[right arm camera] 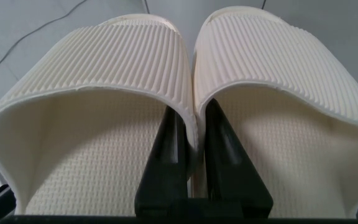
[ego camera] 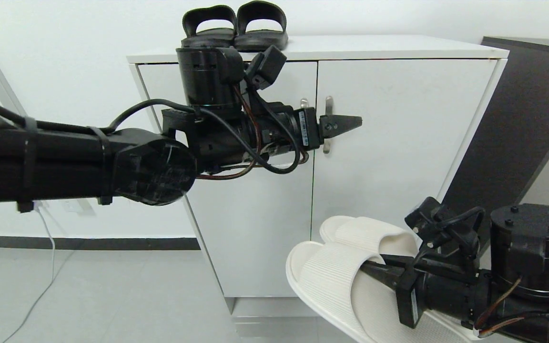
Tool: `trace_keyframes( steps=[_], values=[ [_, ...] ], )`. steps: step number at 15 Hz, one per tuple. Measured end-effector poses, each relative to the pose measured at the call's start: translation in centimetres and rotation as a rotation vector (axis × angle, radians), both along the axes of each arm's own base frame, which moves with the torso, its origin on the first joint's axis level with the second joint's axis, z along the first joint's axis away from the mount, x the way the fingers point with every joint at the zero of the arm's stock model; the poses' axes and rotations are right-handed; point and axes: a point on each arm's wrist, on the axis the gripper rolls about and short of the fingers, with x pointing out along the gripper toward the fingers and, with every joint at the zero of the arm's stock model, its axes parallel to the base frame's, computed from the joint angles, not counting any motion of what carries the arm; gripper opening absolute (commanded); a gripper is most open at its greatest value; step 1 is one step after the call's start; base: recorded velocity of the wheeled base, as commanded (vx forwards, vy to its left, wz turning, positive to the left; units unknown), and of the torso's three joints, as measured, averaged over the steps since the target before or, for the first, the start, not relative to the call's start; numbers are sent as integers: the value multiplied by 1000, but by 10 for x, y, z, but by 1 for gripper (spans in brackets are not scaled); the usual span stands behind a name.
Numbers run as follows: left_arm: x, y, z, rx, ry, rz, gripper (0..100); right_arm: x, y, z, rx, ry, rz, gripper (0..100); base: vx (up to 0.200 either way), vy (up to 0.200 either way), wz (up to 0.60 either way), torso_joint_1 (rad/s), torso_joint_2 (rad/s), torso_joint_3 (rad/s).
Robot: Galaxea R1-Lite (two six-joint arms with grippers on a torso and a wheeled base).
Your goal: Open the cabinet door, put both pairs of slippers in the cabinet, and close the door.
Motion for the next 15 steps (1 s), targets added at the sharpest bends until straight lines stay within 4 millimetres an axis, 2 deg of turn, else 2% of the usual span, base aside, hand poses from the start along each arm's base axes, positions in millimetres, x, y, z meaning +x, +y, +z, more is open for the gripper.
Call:
trace_keyframes(
  steps=[8,9,15],
  values=[
    [25,-16,-1,2,-2,59,100,0,0,-1,-4,4,0,0,0,0,0,0,0,0],
    [26,-17,-3,3,-1,60,0,0,0,-1,-4,4,0,0,0,0,0,0,0,0],
    [27,-19,-9,16,12,67,0,-1,-1,-2,-4,6,4,0,0,0,0,0,0,0]
  ],
)
